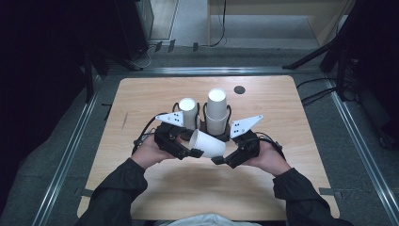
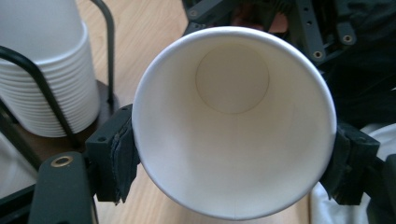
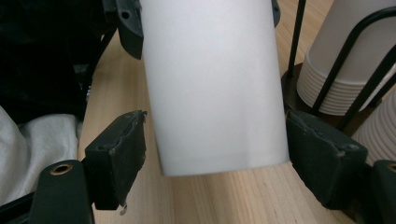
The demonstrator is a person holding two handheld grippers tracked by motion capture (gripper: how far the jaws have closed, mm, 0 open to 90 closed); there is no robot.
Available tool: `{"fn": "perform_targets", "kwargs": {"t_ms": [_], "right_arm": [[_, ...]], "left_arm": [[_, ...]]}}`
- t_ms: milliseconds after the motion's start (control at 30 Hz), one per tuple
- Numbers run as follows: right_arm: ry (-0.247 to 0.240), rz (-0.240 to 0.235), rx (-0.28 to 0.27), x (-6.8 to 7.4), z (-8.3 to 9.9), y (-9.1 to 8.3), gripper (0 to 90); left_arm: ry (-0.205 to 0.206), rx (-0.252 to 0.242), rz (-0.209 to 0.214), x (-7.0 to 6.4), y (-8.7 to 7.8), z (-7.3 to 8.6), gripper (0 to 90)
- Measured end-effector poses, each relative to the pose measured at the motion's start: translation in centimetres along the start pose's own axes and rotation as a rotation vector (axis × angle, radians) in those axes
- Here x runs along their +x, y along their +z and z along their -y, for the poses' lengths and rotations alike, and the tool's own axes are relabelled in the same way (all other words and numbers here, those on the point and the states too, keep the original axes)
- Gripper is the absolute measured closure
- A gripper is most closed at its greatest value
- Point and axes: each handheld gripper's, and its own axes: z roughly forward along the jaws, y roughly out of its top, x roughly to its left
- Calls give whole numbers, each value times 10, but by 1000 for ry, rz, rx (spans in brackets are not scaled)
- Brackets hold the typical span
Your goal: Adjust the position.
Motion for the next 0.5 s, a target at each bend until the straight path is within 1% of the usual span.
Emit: {"fn": "perform_targets", "kwargs": {"t_ms": [33, 67, 133, 167, 200, 300, 367, 400, 500], "right_arm": [[-6, 15, -5, 0, 2, -2, 218], [-6, 15, -5, 0, 2, -2, 218], [5, 30, -9, -1, 4, -3, 218], [6, 29, -6, -1, 5, -4, 219], [9, 32, -1, -1, 6, -4, 219], [11, 32, 11, 0, 9, -1, 222], [8, 39, 22, 0, 12, 1, 224], [16, 38, 34, 0, 13, 2, 227], [19, 35, 36, -1, 15, 6, 235]], "left_arm": [[10, 14, -8, 0, 1, -1, 197], [16, 31, -5, 0, 1, -2, 197], [33, 58, -15, 0, 3, -4, 197], [34, 72, -16, 0, 4, -5, 197], [42, 84, -27, 0, 5, -6, 197], [48, 121, -49, 0, 9, -7, 197], [47, 140, -50, 1, 11, -8, 197], [55, 150, -53, 2, 12, -9, 196], [52, 175, -50, 2, 15, -11, 197]]}}
